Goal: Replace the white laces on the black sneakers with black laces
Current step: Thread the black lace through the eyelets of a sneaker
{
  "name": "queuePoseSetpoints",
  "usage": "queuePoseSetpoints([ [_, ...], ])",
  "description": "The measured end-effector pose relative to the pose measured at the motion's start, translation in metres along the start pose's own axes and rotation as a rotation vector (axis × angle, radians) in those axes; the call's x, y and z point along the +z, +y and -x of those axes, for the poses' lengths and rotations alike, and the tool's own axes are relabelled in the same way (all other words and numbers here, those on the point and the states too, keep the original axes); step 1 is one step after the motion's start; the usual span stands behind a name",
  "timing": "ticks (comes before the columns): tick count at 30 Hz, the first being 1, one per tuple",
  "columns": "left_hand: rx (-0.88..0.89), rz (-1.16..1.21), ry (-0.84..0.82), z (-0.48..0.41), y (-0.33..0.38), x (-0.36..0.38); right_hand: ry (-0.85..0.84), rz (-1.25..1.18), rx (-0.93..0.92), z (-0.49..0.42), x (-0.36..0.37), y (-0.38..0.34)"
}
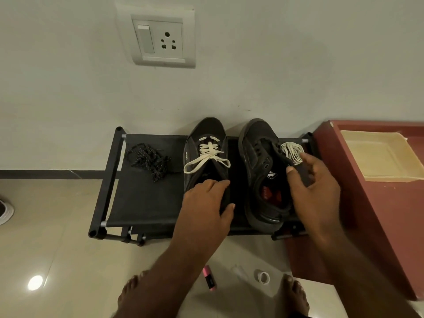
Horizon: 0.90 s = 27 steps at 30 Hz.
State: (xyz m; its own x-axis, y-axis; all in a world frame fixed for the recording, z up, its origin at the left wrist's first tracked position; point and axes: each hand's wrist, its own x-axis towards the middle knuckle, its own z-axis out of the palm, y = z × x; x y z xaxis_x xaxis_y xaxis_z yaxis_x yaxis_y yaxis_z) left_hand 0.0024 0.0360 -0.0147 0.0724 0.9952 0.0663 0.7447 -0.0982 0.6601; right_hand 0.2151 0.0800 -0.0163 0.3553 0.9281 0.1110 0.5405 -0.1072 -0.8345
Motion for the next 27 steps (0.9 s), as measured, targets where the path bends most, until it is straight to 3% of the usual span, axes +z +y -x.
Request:
queuePoseSetpoints([
  [2,-0.016,0.043,0.058,0.000,0.003,0.001,0.071,-0.042,-0.209,0.015,0.003,-0.025],
  [5,-0.062,0.140,0.224,-0.003,0.002,0.000,-0.099,-0.113,-0.415,0.047,0.025,-0.047],
  [7,-0.134,0.164,0.316,-0.004,-0.001,-0.005,-0.302,-0.080,-0.383,0.066,0.044,-0.044],
  [10,-0.309,0.190,0.266,-0.004,-0.010,-0.009,-0.534,0.069,-0.230,0.074,0.057,-0.038],
  [13,-0.453,0.306,0.173,-0.006,-0.021,-0.009,-0.656,0.093,-0.164,0.070,0.059,-0.036],
  [18,-0.513,0.347,0.163,-0.011,-0.027,-0.009,-0.805,0.071,-0.198,0.064,0.057,-0.027],
  [27,-0.490,0.386,0.193,-0.002,-0.015,-0.017,-0.624,-0.003,-0.323,0.072,0.061,-0.024],
])
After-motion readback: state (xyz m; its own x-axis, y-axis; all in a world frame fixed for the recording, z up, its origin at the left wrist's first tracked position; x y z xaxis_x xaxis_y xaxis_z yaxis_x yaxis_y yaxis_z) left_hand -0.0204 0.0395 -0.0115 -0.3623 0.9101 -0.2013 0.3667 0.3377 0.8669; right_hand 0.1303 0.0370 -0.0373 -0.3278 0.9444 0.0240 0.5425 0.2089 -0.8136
